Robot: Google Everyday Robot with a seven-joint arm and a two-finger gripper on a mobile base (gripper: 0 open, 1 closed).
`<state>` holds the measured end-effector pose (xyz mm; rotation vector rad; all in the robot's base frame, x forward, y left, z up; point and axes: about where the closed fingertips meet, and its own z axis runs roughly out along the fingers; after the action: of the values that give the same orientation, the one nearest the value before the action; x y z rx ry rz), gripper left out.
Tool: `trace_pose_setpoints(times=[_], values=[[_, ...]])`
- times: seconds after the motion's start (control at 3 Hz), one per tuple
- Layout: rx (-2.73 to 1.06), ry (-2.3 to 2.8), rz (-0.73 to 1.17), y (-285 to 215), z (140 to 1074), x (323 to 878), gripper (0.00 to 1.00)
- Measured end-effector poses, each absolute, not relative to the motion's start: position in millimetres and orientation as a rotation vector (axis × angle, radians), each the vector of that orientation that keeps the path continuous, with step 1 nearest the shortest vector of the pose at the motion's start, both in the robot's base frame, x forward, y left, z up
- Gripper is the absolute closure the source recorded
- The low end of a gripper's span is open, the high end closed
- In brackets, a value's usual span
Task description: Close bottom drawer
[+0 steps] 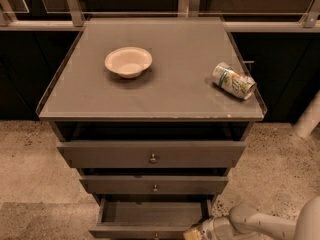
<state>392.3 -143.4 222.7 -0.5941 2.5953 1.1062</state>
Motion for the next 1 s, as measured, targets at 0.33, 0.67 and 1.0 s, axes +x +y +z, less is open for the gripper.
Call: trace_pose_setpoints(times=[0.33,0.67,1.0], values=[[-0.563,2.627,1.067,-138,197,393,1.00],[-0.500,2.604,0.990,-133,181,404,1.00],[-0.430,2.568,0.935,-126,171,415,1.00]])
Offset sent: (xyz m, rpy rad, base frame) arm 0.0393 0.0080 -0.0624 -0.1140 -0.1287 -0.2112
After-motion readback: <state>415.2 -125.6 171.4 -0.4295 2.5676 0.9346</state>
